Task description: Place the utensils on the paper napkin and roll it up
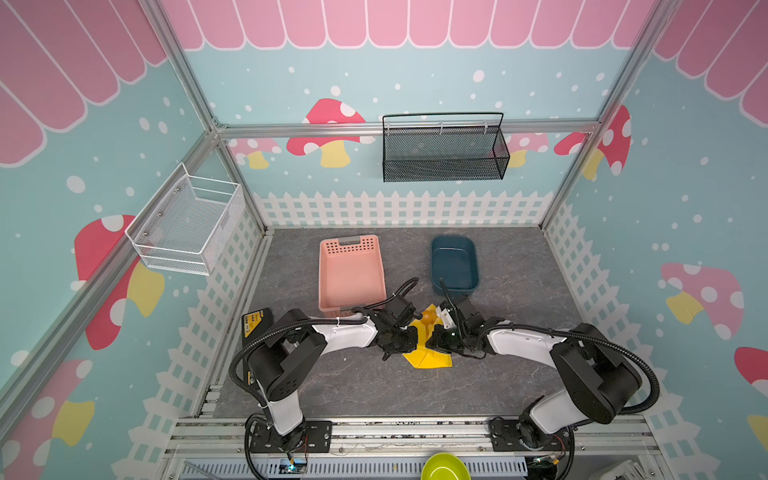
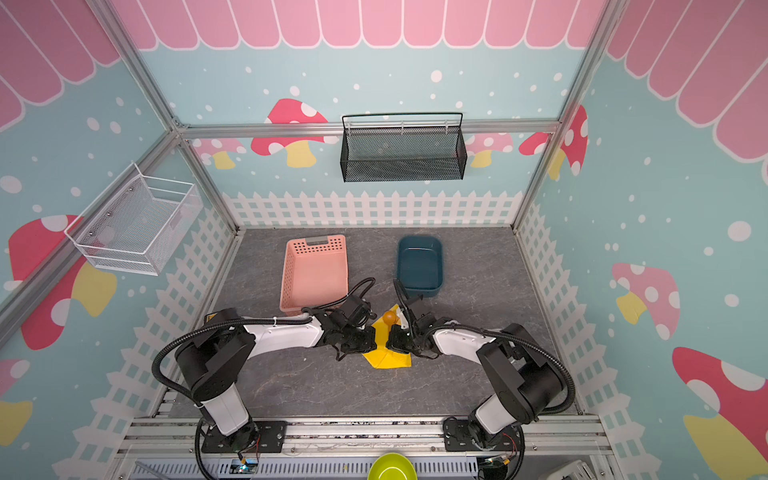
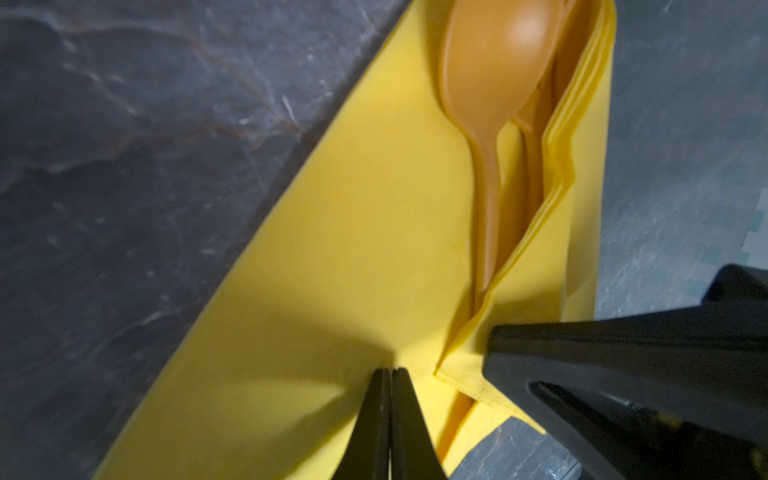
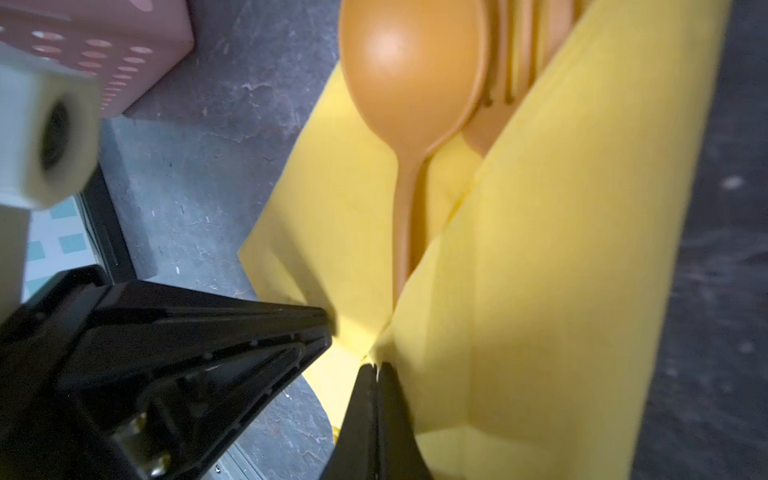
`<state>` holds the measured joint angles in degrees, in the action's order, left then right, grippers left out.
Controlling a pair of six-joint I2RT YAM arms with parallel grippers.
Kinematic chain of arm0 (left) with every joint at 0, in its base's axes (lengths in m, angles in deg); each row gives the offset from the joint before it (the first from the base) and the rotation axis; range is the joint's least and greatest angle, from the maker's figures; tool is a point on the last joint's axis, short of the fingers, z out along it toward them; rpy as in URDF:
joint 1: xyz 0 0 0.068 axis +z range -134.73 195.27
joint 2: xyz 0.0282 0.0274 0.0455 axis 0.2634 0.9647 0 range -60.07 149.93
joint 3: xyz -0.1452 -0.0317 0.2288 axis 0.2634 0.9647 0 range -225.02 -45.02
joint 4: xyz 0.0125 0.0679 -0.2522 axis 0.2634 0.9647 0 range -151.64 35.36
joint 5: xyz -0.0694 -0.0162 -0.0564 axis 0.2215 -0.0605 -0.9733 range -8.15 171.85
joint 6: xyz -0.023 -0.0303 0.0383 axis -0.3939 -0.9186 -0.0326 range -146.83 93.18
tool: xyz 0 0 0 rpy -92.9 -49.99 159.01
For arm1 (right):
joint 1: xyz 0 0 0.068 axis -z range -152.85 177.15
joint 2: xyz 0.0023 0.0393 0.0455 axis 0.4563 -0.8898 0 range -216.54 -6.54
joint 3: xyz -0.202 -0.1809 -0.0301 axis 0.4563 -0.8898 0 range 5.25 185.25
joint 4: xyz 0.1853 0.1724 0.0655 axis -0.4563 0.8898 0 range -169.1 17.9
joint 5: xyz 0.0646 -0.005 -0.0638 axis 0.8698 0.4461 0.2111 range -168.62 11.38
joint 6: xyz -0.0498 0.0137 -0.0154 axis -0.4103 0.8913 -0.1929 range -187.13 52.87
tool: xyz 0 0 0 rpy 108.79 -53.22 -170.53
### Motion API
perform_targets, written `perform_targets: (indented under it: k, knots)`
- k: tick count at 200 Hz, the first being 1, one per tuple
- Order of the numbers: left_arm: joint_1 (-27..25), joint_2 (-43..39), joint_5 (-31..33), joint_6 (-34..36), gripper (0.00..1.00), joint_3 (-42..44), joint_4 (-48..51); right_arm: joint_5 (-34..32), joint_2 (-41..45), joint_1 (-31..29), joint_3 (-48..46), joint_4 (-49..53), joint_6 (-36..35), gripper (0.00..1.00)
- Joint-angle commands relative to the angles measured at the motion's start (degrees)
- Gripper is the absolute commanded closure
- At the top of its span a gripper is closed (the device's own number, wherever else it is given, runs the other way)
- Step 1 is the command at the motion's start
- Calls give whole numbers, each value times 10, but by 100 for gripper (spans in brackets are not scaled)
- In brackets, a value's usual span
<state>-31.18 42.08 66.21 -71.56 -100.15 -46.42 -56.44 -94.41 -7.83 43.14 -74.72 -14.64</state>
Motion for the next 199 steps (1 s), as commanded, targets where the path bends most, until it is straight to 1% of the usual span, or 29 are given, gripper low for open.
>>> perform_targets:
  k: [1,21,53,91,113,148,174,199]
  knots:
    - [3,2,2,4,92,6,7,-16,-10,-6,12,20,-12,99]
    - [3,-4,2,4,92,3,6,-11,-16,-6,14,14,-11,99]
    - [3,-26,-9,1,88,5,-9,4,-10,-7,13,-8,-4,99]
    - [2,-40,-32,1,87,-4,-25,-1,9,-8,7,-6,-2,99]
    - [1,-33,-41,0,87,-11,-24,-4,39,-8,1,-5,4,99]
    - [0,-27,-43,-1,87,-17,-25,-44,99,-7,-1,42,0,99]
    - [0,-26,-43,-1,87,-18,-25,-83,118,-7,-11,96,-4,99]
    - [0,-23,-43,-2,87,-18,-24,-103,131,-7,-28,120,-4,99]
